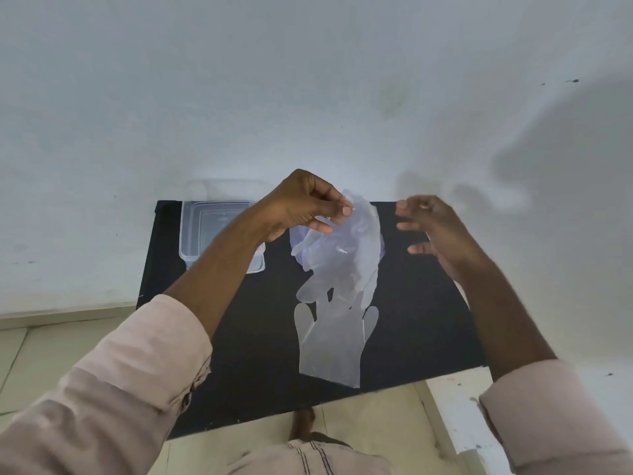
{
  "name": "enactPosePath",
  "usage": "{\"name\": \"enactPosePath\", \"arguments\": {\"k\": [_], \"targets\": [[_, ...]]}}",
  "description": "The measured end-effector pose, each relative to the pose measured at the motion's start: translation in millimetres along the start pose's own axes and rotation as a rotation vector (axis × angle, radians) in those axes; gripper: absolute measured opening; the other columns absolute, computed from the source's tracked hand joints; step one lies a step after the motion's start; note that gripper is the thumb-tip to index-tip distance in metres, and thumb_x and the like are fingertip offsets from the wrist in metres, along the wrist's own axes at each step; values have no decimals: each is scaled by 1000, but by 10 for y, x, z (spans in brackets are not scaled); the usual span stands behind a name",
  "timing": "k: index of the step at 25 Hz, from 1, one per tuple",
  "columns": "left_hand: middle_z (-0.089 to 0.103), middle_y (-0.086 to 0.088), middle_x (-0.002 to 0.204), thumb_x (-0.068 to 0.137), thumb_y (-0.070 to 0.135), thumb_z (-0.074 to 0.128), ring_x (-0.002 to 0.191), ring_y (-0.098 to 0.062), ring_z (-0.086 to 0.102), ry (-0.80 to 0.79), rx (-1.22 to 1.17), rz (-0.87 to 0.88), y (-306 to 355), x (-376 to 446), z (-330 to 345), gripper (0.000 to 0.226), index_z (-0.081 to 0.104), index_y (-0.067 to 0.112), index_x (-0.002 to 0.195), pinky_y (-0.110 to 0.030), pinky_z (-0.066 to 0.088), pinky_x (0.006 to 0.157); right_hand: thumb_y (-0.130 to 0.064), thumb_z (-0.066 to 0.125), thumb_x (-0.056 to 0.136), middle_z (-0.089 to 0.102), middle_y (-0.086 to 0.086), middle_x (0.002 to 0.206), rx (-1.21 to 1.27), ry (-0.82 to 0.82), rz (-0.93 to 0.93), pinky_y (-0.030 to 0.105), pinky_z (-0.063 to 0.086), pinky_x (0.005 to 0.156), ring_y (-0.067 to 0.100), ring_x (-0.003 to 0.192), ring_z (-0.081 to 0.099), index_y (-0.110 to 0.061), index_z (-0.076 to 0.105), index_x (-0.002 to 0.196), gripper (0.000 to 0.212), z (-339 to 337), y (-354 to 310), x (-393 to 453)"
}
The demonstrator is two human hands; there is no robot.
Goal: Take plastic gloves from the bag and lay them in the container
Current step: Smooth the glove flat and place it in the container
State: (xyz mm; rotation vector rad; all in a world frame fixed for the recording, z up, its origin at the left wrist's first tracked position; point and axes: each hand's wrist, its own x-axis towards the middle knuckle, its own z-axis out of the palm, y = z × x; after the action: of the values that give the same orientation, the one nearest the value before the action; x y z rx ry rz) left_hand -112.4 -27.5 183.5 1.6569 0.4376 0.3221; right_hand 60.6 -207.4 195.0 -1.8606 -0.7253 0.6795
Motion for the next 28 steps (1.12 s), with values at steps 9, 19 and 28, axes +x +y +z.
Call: {"name": "enactPosePath", "arguments": {"k": [9,19,28], "targets": [[75,-17,97,78,14,78,91,-22,73,-6,49,-63,-7,-160,-257,26,74,-1,99,-31,60,73,-25,71,81,67,11,103,522,-416,216,27,52,52,21,79,66,-11,62,117,39,507,342,325],[77,-9,91,80,4,74,91,-24,71,246,-26,-204,-276,-109,-418,19,72,-6,96,-33,61,73,-15,69,85,70,6,87,339,-329,36,21,46,47,17,75,66,-16,69,86,1,633,200,653],[71,-24,109,81,10,74,94,-26,71,415,-95,-259,-345,91,-225,18,73,-1,95,-25,58,65,-20,72,83,76,12,96,367,-384,149,21,49,50,23,83,72,-10,73,94,15,507,436,993]]}}
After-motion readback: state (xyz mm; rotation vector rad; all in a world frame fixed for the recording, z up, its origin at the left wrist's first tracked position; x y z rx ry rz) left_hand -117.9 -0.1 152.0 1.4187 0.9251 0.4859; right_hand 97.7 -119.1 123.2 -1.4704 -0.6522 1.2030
